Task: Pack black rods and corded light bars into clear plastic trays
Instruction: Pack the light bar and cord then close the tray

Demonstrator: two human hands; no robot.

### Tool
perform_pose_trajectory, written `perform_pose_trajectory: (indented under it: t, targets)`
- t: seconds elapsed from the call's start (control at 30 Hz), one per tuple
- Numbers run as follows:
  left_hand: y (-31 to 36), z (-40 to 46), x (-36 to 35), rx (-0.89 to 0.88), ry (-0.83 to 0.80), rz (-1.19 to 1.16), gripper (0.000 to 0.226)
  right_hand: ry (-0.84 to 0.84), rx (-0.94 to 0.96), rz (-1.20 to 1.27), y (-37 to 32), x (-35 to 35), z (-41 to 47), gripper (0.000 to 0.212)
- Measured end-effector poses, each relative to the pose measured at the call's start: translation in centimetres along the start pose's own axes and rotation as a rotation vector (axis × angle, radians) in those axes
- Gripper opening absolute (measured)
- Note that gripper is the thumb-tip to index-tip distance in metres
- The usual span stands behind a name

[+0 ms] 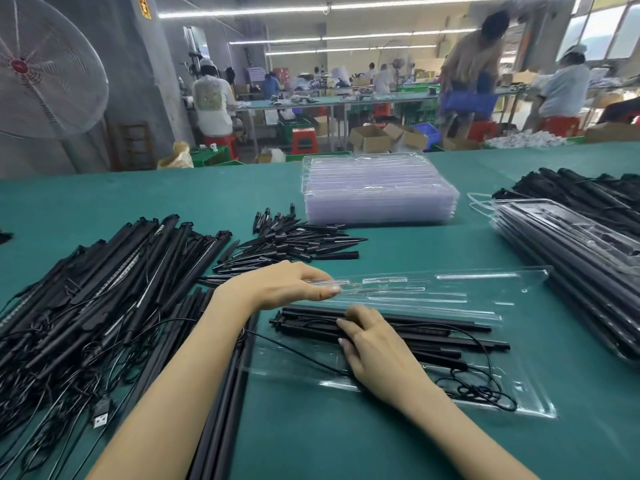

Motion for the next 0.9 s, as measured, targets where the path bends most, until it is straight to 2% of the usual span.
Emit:
perform_pose_trajectory:
  t: [0.07,0.27,0.53,0.7,0.8,0.9]
  targets:
    - [0.0,-0.1,-0.1,-0.002,0.003,0.004,0.07,0.019,-0.033,0.022,0.2,0.1,-0.2,0.04]
    - [0.3,-0.4,-0.3,-0.01,0.015,-0.007,0.067,0.013,-0.082,-0.143,-0.1,0.1,0.1,0.039]
    - [0.6,-1.0,-0.5,-0.006,0.004,0.0,0.062,-0.011,-0.119,-0.147,-0.4,0.0,-1.1,0.043]
    - [0.4,-1.1,-1.0,-0.02,-0.006,-0.031,0.052,-0.043,-0.096,0.079,0.3,1.2,-2.6,0.048]
    - [0.1,-1.3,-1.5,-0.035,-0.005,-0.051,0.04,0.034,-0.032,0.126,0.7,3.0,-4.7,0.045]
    - [0.0,-1.4,-1.9,-0.056,-0.005,-0.048,0.033,0.229,0.034,0.115,2.0,5.7,-7.6,0.032]
Point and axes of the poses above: each hand's wrist, its own z-axis towards the middle knuckle, its own x-axis out of the back of the hand, y = z × x, the point moved 7 cm from there along z, towards the middle knuckle, and after that the axes turned 10 degrees about -x, right-handed, at the moved point
